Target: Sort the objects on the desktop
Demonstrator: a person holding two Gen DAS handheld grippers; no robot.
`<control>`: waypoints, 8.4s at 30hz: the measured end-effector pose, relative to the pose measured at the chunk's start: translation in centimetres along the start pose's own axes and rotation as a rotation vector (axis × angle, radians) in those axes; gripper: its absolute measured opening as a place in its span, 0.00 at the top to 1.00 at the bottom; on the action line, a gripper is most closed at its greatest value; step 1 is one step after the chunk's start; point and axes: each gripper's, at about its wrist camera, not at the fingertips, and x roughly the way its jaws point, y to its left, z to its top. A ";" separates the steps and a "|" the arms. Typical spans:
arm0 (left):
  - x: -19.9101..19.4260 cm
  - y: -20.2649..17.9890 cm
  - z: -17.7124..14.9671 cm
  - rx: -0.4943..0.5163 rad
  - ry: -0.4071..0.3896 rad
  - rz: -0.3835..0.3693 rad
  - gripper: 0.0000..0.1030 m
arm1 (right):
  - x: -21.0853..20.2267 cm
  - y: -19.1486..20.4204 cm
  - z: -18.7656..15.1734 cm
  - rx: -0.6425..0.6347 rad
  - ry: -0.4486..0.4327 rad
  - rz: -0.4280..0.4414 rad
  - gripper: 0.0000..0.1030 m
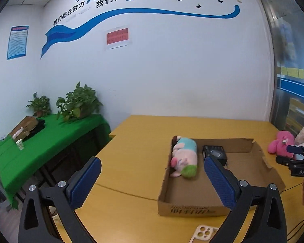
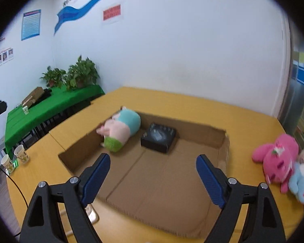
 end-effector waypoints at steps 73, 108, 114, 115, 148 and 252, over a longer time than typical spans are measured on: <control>4.9 -24.9 -20.0 0.127 0.793 -0.911 0.61 | -7.6 6.8 -23.9 0.148 0.252 0.012 0.45; 21.1 -27.1 18.5 0.177 0.279 -0.864 0.60 | -0.6 -1.9 12.4 -0.046 -0.200 -0.002 0.45; 32.6 -30.5 14.3 0.139 0.453 -0.847 0.61 | 9.6 -6.3 11.6 0.039 -0.040 0.017 0.45; 34.8 -31.1 12.8 0.127 0.501 -0.840 0.61 | 11.3 -6.7 11.0 0.048 -0.009 0.015 0.45; 26.9 -21.7 7.6 0.044 0.492 -0.553 0.34 | 22.7 -9.7 -3.0 0.351 0.412 0.001 0.48; 6.5 -19.2 -5.1 0.057 0.452 -0.896 0.67 | -2.7 5.6 -8.6 0.044 0.009 0.044 0.36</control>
